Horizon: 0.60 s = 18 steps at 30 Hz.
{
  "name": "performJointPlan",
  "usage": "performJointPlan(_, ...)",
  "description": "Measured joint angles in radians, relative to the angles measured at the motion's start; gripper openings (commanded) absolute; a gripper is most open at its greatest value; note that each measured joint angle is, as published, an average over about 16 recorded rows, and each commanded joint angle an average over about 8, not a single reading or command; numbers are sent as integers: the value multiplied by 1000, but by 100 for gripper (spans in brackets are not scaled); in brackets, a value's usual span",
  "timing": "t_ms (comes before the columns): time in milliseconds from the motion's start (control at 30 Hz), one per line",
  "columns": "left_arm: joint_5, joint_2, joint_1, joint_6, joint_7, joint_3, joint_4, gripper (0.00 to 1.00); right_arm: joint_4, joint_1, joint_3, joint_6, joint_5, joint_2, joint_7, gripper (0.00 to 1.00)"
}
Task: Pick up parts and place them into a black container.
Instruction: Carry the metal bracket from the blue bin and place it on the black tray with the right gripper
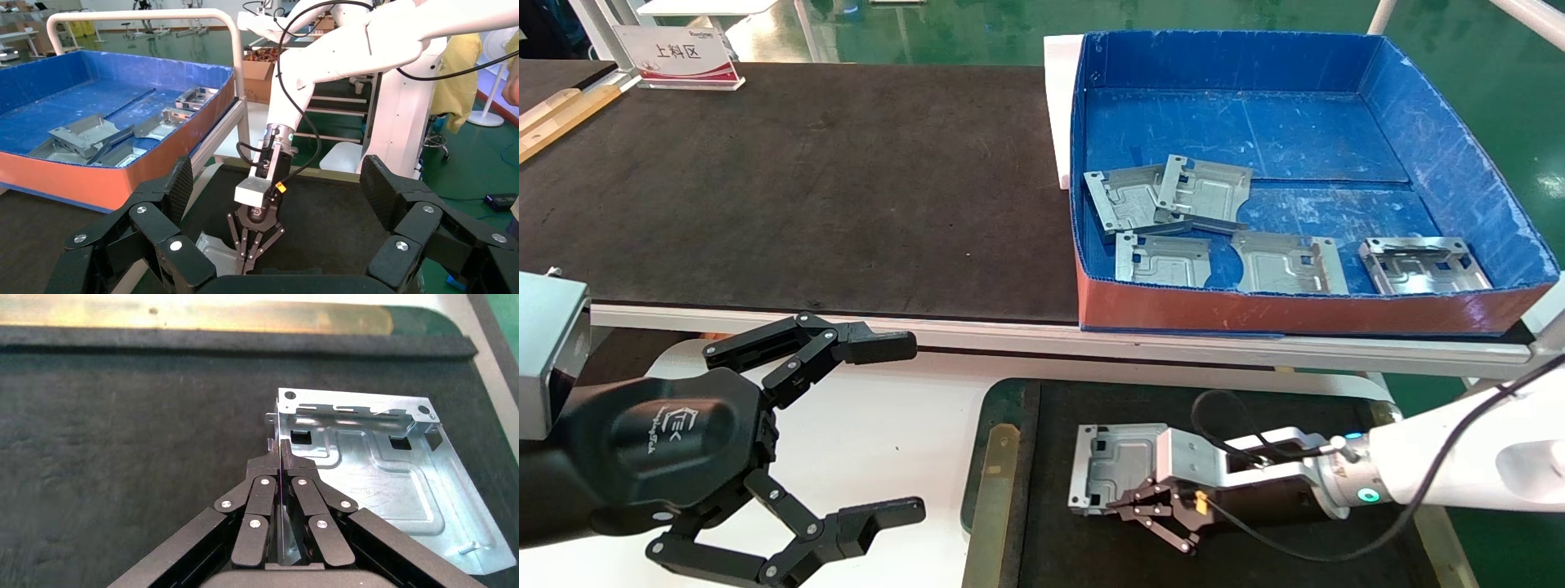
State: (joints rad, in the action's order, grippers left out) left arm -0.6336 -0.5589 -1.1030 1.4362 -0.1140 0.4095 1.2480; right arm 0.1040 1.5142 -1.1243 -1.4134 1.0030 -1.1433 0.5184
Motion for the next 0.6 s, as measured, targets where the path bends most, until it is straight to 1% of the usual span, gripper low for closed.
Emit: performJointPlan(600, 0, 0, 0, 0, 0, 0, 0, 100, -64, 11, -5, 65, 9, -82, 40, 0)
